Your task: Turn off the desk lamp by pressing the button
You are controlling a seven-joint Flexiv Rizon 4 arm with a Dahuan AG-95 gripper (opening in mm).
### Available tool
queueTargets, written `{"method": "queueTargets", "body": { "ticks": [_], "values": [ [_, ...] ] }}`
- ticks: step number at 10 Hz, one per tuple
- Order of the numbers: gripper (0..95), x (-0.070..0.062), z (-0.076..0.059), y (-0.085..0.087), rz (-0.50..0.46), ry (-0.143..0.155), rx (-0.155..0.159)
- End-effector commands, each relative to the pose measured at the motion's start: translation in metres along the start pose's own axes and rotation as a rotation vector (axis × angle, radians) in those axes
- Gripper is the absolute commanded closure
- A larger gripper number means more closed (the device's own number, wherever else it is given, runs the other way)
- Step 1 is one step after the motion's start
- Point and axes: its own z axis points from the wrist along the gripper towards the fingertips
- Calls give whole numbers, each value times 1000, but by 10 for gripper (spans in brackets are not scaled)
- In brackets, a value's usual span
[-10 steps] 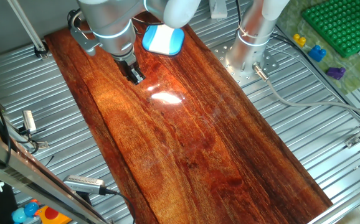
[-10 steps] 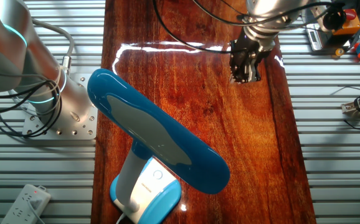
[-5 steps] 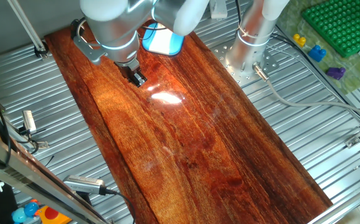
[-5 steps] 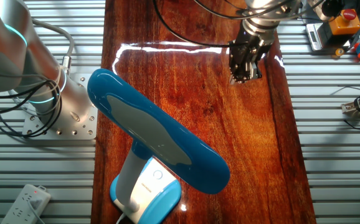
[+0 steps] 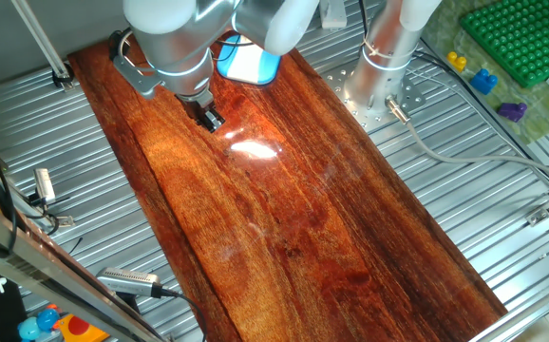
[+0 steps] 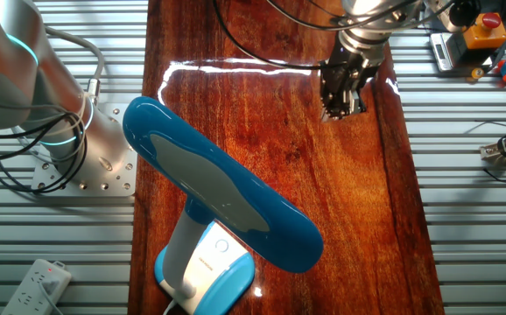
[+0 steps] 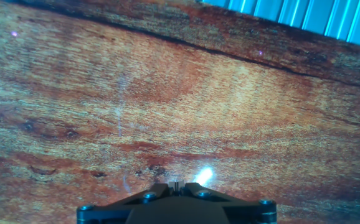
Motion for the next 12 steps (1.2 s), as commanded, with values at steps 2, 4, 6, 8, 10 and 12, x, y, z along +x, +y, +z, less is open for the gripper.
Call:
{"method": "queueTargets", "body": {
  "ticks": [2, 4, 6, 8, 10, 12],
  "values": [
    [950, -1, 0, 0, -22, 1, -1],
    [950, -1, 0, 0, -29, 0, -3],
    [950, -1, 0, 0, -45, 0, -1],
    [950, -1, 0, 0, -55, 2, 0],
    [950, -1, 0, 0, -51, 0, 0],
    [950, -1, 0, 0, -47, -10, -36]
  ]
}}
